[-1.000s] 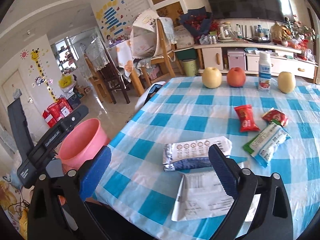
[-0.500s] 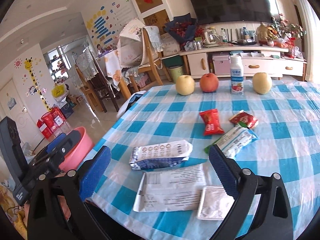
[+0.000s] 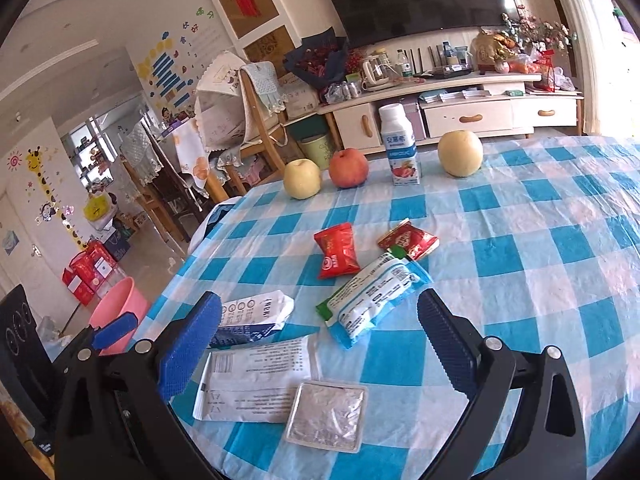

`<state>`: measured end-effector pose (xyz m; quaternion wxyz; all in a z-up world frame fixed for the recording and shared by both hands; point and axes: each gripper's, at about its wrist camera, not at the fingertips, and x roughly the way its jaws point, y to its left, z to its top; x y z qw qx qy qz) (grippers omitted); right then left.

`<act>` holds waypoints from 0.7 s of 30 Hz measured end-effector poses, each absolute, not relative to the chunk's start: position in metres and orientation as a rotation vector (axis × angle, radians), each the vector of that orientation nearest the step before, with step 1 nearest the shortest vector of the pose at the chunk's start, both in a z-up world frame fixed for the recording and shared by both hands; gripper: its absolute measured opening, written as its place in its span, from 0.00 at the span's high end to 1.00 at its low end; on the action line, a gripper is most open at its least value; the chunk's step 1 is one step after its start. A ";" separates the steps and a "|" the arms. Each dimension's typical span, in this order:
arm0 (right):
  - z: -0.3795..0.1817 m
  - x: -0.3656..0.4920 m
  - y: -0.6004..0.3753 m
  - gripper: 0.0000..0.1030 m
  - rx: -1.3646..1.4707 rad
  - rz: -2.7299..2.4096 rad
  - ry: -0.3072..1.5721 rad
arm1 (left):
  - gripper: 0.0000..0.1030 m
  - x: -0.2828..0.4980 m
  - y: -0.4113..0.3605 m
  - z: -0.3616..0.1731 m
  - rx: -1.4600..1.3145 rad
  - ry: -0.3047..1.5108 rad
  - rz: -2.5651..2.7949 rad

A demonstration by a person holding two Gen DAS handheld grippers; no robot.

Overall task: Collect trash
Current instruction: 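Grasp the silver foil packet with the left tool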

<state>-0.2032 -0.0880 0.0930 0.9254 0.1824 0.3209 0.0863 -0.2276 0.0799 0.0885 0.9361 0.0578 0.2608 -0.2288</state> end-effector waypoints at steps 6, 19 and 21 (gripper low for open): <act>0.084 -0.193 -0.116 0.06 0.381 0.154 0.685 | 0.04 -0.229 0.035 0.064 0.240 0.592 -0.586; 0.058 -0.160 -0.156 0.06 0.467 0.130 0.796 | 0.04 -0.202 -0.008 0.020 0.388 0.741 -0.698; 0.053 -0.155 -0.160 0.06 0.484 0.125 0.811 | 0.04 -0.200 -0.012 0.014 0.390 0.770 -0.685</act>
